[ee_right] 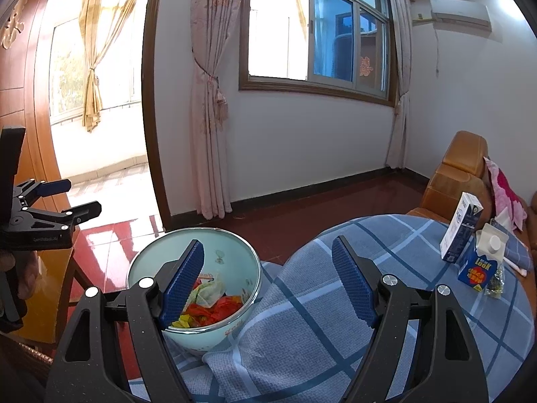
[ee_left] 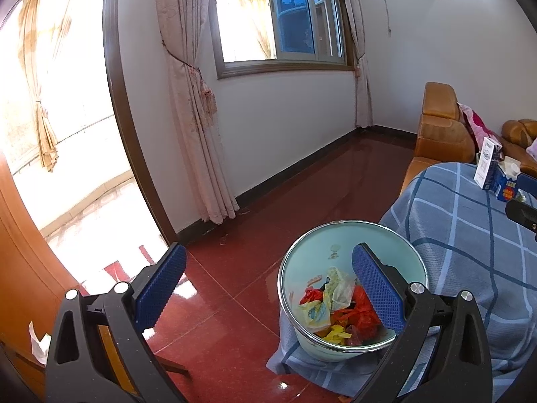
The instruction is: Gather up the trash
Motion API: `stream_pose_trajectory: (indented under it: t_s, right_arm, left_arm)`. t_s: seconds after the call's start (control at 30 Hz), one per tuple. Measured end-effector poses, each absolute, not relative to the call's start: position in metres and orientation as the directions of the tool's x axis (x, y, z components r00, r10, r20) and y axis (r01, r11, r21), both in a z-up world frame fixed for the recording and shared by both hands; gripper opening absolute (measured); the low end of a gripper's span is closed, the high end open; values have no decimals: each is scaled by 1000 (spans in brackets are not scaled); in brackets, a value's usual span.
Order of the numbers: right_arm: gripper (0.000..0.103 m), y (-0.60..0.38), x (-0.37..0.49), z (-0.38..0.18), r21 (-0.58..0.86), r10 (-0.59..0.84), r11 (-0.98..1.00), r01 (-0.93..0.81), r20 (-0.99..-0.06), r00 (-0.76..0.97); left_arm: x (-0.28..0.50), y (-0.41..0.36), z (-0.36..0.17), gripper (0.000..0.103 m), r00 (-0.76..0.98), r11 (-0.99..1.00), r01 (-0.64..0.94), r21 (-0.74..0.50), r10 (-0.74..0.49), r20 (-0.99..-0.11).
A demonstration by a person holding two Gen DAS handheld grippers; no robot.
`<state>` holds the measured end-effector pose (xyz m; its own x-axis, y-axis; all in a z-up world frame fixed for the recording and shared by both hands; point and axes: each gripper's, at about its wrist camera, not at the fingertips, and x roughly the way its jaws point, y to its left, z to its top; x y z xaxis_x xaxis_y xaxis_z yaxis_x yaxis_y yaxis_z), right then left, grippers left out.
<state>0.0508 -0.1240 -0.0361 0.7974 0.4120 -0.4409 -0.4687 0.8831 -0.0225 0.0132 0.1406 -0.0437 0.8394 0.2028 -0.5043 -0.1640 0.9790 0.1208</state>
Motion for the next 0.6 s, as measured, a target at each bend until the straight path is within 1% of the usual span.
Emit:
stream_pose_trajectory:
  t_s: [0.6]
  right_arm:
    - [78,-124,49,-35,-17,413,884,-466,-435,800]
  left_arm:
    - [16,136,-45,97,834,973,-170,159,228,-502]
